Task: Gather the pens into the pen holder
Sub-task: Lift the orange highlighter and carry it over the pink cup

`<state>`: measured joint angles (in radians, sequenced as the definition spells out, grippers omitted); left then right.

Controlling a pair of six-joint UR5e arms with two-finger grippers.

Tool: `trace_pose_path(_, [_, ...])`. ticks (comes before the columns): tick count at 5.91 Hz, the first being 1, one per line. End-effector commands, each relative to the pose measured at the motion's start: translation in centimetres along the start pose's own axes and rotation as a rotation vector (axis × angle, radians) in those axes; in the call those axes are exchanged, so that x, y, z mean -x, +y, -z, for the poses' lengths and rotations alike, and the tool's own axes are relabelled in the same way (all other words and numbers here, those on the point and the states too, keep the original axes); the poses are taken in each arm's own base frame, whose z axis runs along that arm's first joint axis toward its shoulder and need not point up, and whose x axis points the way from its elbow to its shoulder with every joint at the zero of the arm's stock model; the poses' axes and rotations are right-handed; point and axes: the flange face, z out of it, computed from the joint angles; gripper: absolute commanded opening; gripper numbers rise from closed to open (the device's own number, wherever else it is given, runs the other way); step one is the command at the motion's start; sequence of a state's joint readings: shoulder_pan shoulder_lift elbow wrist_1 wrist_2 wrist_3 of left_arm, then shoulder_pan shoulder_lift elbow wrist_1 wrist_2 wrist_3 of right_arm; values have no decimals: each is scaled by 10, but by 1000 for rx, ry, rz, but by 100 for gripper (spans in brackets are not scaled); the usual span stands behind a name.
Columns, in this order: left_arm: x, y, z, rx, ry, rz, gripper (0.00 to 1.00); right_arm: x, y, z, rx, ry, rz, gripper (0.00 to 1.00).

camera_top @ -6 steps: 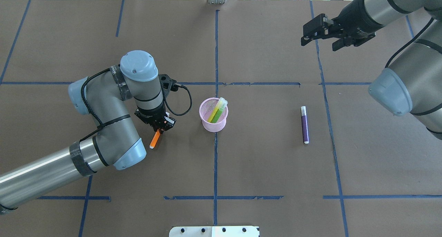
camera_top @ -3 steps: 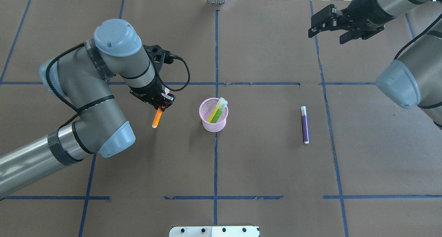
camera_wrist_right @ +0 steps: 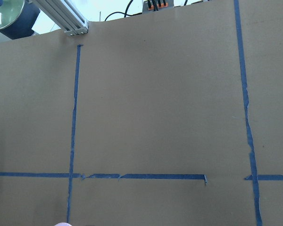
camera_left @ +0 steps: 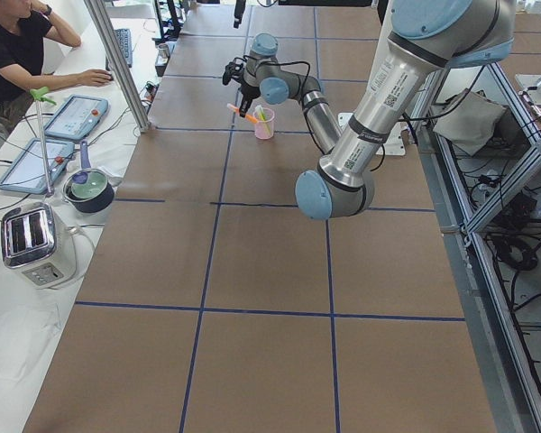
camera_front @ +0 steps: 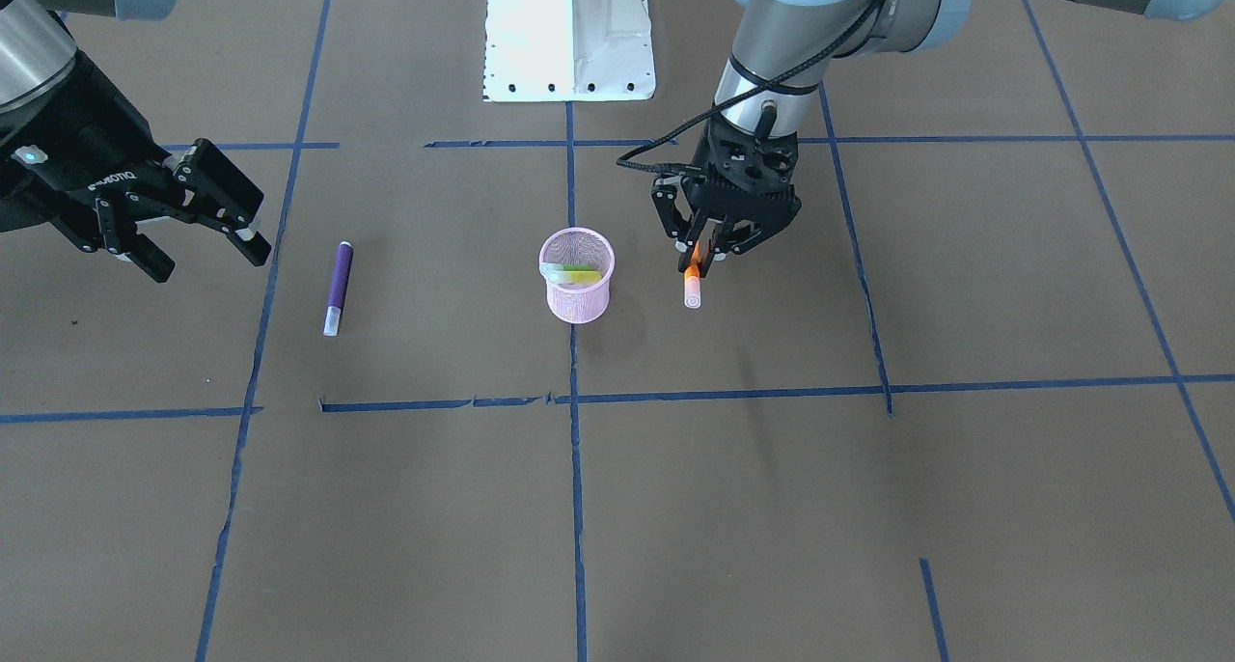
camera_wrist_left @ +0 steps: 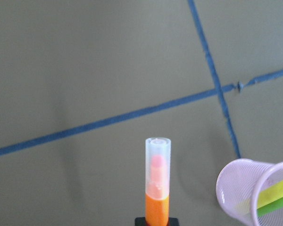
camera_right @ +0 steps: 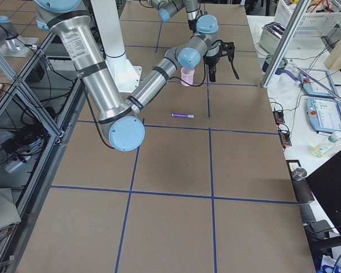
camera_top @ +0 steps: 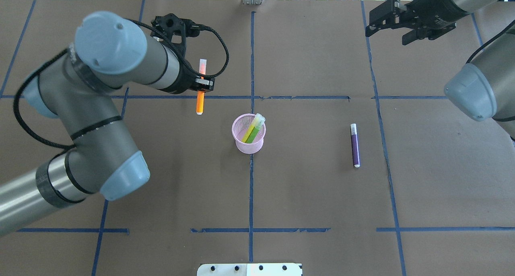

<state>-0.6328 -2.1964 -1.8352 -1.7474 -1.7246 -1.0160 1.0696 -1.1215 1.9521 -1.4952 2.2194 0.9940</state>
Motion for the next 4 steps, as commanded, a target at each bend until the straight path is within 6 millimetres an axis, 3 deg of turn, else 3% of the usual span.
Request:
trace_pose_path(1, [-48,41,-14,-260,43,50,0,-2,-3,4,-8,0,-3,100])
trace_pose_path(2, [-66,68,-37,-338,26,113,0,-3,-4,6,-9,-3,-4,100])
trace_pose_path(4, [-73,85,-52,-331,12,101,2,-6,-3,4,-8,2,-8,100])
